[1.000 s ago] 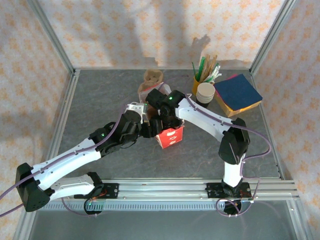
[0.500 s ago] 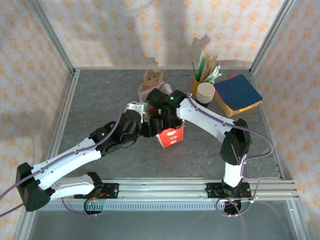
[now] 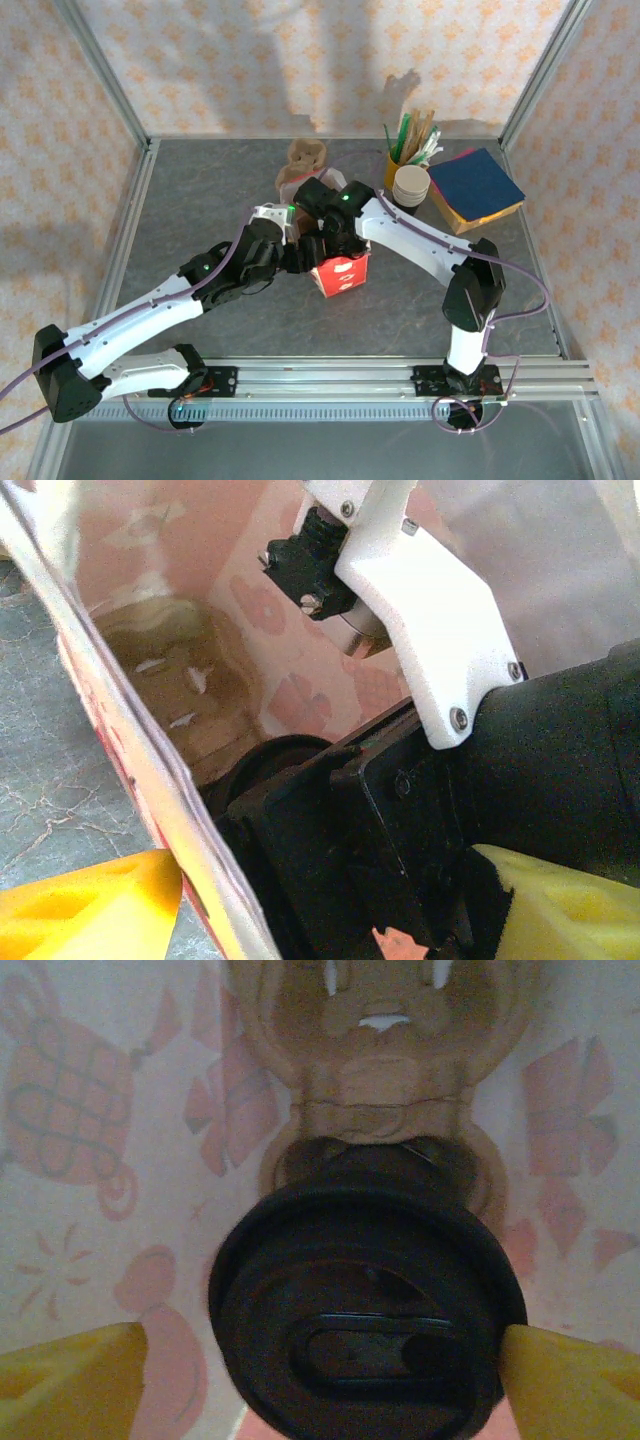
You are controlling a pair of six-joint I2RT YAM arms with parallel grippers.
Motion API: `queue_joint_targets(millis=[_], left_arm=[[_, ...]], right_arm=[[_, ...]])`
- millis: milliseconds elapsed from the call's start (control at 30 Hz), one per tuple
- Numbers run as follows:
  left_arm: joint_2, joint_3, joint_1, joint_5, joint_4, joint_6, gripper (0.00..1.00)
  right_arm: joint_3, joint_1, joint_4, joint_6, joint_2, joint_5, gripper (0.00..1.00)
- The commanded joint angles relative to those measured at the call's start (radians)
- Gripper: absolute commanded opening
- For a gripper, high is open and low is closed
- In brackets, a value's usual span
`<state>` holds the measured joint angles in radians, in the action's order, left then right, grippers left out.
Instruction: Pack the takeout coffee
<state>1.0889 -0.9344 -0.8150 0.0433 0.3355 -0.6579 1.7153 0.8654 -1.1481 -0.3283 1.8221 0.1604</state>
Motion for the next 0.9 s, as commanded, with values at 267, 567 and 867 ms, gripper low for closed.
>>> queue_joint_targets(millis=[267, 567, 867], left_arm=[[0.002, -0.028, 0.012, -0.023, 0.022, -0.005, 0.76], [0.002, -0.020, 0.013, -0.029, 0.027, -0.011, 0.76], [-0.001, -0.011, 0.022, -0.031, 0.031, -0.019, 0.76]], right_arm=[[-0.017, 0.012, 0.011, -0.002, -0.044, -0.020, 0.94], [0.007, 0.011, 0.012, -0.009, -0.056, -0.022, 0.94], [0.051, 0.012, 0.037, -0.009, -0.093, -0.015, 0.94]])
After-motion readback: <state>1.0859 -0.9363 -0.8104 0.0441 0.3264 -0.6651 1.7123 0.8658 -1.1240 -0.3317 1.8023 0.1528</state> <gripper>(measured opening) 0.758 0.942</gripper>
